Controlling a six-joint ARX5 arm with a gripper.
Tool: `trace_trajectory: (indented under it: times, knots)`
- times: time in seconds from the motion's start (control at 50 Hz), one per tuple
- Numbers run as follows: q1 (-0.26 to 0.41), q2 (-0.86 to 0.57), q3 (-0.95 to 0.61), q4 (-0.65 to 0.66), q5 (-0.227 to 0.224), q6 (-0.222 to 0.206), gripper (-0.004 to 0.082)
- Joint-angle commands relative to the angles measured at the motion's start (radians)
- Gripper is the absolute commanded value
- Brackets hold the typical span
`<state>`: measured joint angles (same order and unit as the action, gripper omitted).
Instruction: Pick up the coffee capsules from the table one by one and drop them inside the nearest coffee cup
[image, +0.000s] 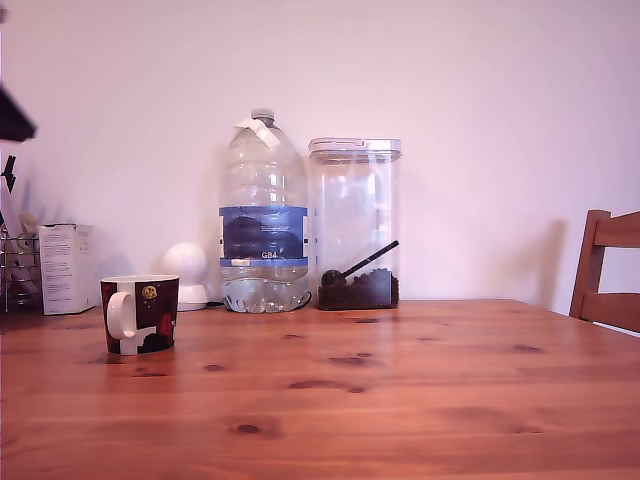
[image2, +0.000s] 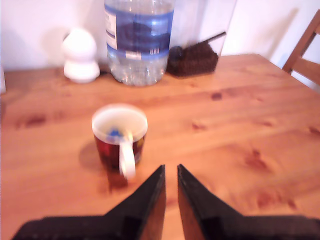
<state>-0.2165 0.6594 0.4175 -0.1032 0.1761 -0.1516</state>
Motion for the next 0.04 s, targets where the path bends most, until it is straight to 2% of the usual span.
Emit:
trace_trajectory:
  times: [0.0,0.02]
  knots:
    - [-0.006,-0.032,-0.027,-0.031,0.003,-0.007,0.0054]
    - [-0.006,-0.045,-0.029,-0.041,0.003,-0.007,0.0054]
